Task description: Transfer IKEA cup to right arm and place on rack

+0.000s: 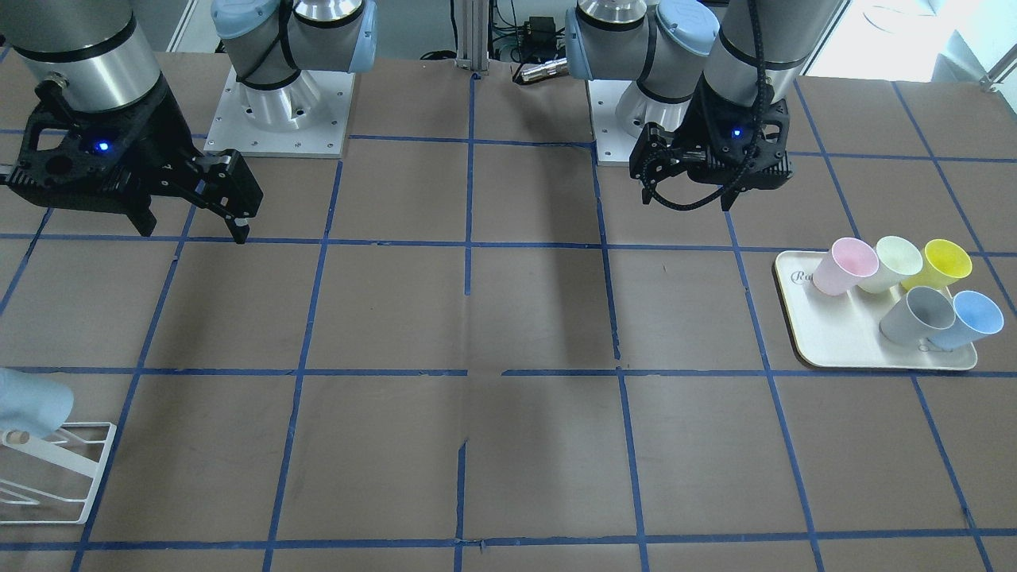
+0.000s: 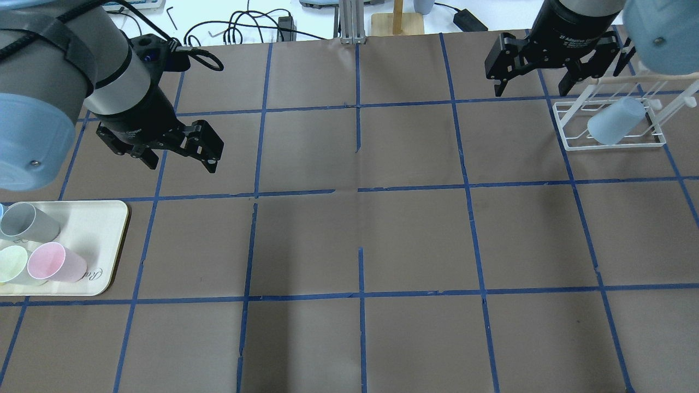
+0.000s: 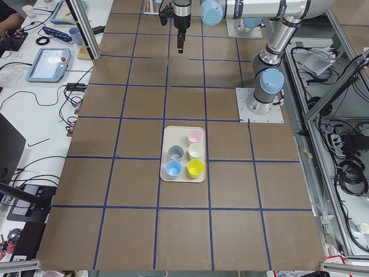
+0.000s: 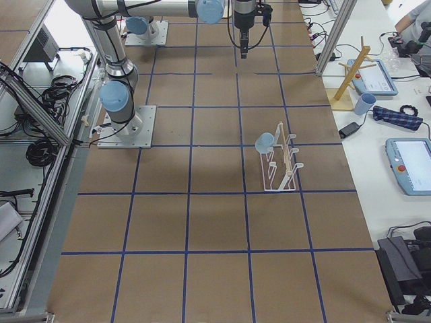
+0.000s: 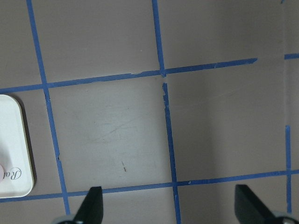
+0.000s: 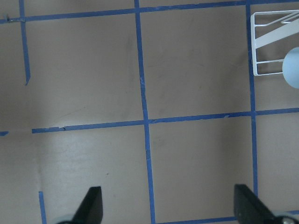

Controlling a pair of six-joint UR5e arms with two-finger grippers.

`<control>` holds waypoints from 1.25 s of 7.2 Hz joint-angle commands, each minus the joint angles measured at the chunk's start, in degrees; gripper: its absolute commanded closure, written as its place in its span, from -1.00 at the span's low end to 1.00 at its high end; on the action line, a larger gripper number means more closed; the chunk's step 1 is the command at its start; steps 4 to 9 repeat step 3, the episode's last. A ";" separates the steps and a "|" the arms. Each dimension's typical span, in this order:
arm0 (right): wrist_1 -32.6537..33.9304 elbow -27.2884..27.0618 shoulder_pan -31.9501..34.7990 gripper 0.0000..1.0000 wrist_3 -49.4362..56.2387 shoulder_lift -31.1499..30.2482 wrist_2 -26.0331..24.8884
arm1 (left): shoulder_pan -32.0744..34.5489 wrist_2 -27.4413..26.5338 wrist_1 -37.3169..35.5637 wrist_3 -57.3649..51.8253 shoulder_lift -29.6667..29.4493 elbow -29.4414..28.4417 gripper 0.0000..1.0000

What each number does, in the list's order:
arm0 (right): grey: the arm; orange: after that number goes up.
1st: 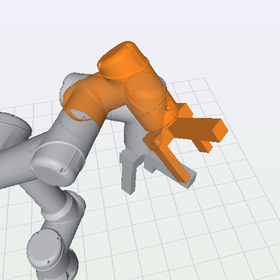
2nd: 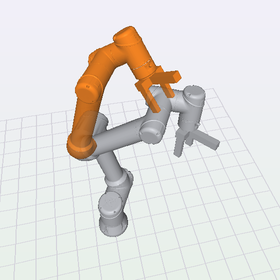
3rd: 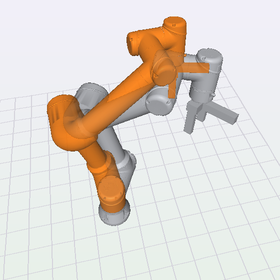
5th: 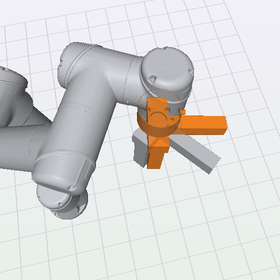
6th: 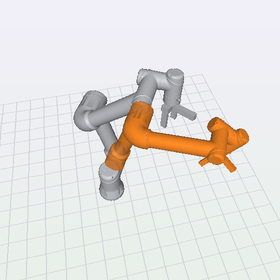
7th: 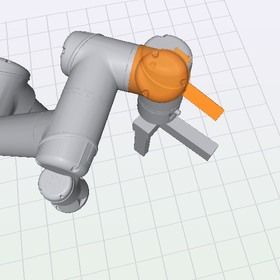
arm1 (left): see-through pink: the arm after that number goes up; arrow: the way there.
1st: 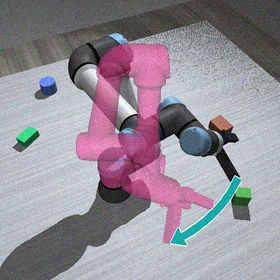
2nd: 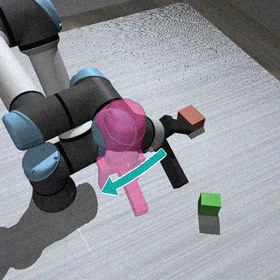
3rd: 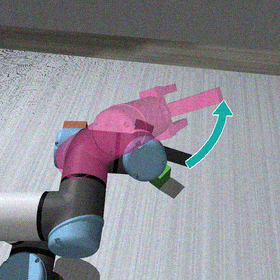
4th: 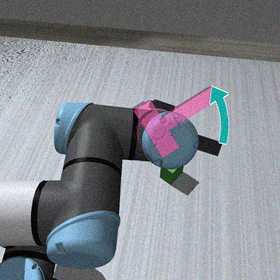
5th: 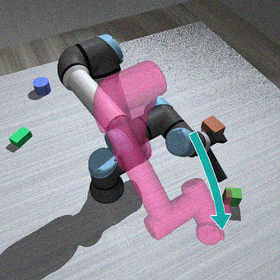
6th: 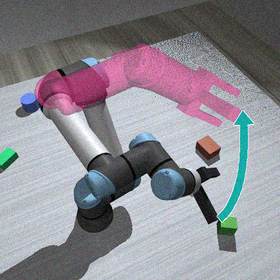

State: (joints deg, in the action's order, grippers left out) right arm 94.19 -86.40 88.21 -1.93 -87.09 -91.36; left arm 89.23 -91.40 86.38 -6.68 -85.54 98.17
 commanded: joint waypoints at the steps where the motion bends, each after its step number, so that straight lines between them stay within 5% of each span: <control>1: 0.03 0.01 0.03 -1.00 -0.01 0.07 -0.40 | 0.06 -0.01 0.01 0.00 0.02 0.00 -1.00; 9: -0.05 0.10 0.03 -1.00 -0.01 -0.01 -0.14 | -0.02 -0.09 0.01 0.00 0.11 0.18 -1.00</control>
